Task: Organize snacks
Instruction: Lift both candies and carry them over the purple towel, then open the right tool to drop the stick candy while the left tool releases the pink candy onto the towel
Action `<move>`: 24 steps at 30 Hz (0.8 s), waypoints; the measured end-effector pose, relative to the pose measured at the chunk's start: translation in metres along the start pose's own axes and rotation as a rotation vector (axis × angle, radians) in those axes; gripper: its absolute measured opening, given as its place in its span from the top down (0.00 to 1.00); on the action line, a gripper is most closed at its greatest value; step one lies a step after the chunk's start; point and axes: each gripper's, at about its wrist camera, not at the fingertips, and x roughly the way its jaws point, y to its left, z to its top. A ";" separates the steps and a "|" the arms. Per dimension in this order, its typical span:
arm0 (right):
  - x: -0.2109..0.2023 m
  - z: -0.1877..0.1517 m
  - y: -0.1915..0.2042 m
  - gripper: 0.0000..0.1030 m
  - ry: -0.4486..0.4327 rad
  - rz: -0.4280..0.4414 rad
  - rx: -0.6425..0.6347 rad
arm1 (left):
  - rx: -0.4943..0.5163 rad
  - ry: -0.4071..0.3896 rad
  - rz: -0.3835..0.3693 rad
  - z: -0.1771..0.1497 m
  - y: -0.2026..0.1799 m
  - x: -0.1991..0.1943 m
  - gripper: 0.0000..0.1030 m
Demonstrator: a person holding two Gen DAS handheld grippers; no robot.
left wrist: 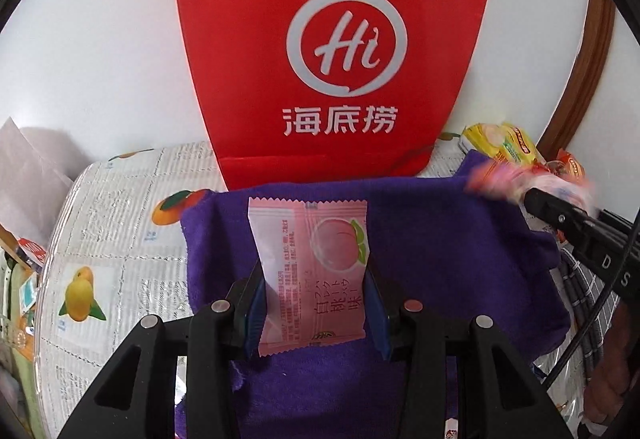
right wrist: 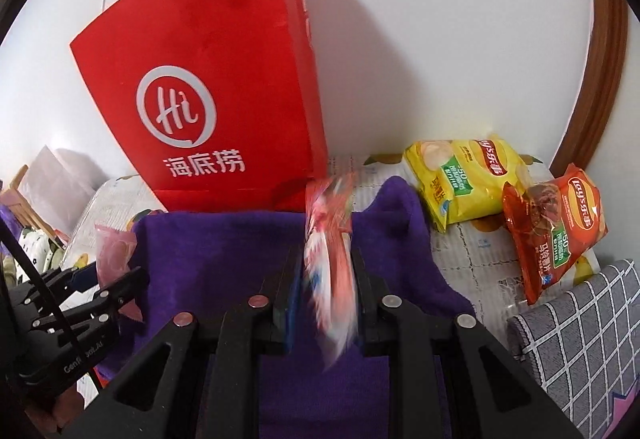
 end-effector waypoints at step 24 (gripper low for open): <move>-0.003 -0.002 -0.004 0.68 0.019 -0.040 -0.069 | -0.006 0.040 -0.039 -0.008 -0.005 0.011 0.60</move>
